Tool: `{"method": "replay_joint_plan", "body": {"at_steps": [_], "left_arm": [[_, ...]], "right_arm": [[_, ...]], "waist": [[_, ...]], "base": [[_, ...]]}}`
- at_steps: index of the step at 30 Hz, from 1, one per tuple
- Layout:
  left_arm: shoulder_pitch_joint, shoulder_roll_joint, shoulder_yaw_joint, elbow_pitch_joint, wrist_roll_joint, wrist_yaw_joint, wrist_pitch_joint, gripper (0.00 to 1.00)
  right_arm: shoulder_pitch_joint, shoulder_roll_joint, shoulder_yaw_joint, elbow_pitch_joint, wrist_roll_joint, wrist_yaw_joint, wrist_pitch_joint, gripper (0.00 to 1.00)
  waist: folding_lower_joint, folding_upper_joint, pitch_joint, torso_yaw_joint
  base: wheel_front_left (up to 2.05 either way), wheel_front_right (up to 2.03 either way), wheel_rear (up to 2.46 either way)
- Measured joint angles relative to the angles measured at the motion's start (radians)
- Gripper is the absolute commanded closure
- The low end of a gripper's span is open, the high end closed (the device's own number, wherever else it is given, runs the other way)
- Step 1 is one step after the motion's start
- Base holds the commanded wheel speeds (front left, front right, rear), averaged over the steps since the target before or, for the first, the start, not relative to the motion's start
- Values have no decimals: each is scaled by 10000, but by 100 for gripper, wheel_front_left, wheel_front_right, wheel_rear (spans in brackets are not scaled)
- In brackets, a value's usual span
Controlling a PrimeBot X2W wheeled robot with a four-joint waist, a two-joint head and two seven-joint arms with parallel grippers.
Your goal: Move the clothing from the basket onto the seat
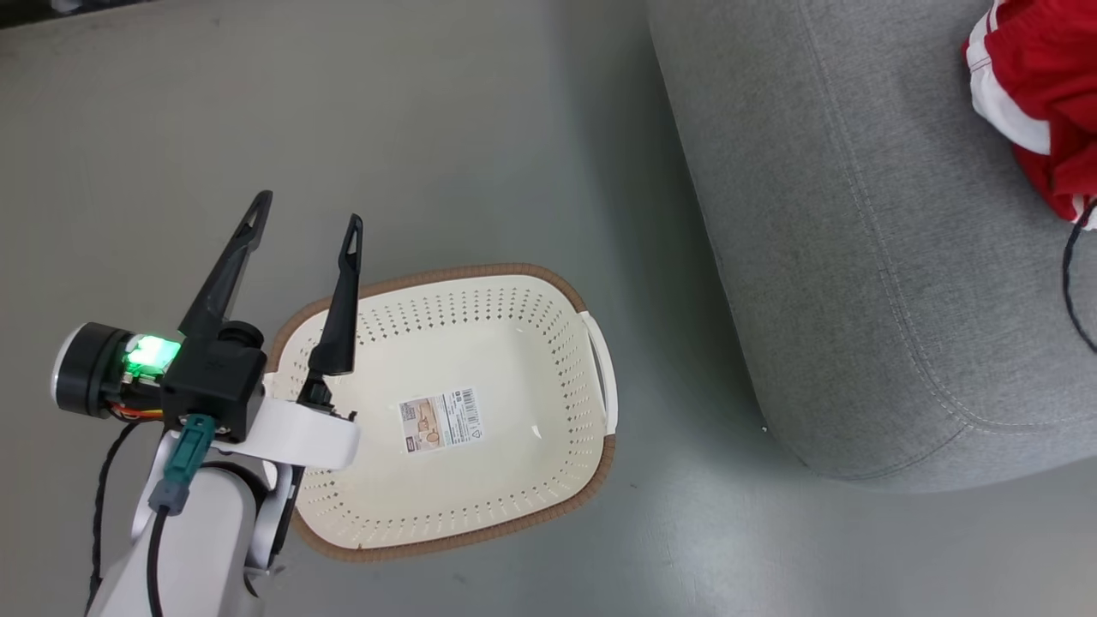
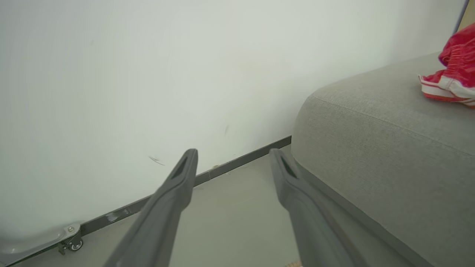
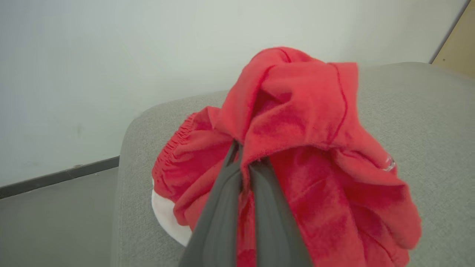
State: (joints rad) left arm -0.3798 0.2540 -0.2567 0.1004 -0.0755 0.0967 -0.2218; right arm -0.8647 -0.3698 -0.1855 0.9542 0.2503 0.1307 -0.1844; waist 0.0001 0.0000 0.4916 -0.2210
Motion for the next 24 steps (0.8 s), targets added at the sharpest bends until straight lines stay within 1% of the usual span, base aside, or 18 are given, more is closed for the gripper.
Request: {"method": "replay_joint_plan", "body": {"at_steps": [1, 2, 3, 4, 6, 10, 13, 16, 24], "left_arm": [[0, -38, -13, 54, 0, 0, -2, 0], [0, -59, -27, 125, -2, 0, -19, 0], [0, -73, -31, 192, -13, 0, -59, 0], [0, -73, -29, 257, -13, 0, -75, 0], [0, -86, -23, 353, -17, 2, -77, 0], [1, -130, -17, 570, -54, 2, -161, 0], [1, -180, -12, 719, -102, 2, -174, 0], [6, -309, -4, 865, -130, 4, -199, 0], [72, -424, 88, 1212, -278, 63, -253, 0]], "right_arm": [[75, 31, 2, 75, 48, 0, -23, 62], [175, 50, 2, 174, 107, 0, -33, 53], [282, 63, 29, 244, 188, 0, -31, 36], [399, 75, 54, 288, 261, 0, -33, 21], [499, 111, 82, 391, 370, 0, -31, 0], [522, 128, 318, 512, 602, 0, 15, 0], [703, 138, 464, 568, 694, 0, 192, 0], [928, 192, 623, 600, 1041, 0, 510, 0], [1336, 221, 1246, 341, 1344, 0, 715, 0]], "waist": [[0, 0, -41, -14], [0, 0, -83, -27], [0, 0, -126, -38], [0, 0, -172, -50], [-1, 0, -269, -71], [-1, 0, -475, -109], [-1, 0, -641, -138], [0, 0, -816, -167], [0, 1, -1327, -223]], "base": [[0, 0, 0], [0, 0, 0], [0, 0, 0], [0, 0, 0], [0, 0, 0], [0, 0, 0], [0, 0, 0], [0, 0, 0], [0, 0, 0]]}}
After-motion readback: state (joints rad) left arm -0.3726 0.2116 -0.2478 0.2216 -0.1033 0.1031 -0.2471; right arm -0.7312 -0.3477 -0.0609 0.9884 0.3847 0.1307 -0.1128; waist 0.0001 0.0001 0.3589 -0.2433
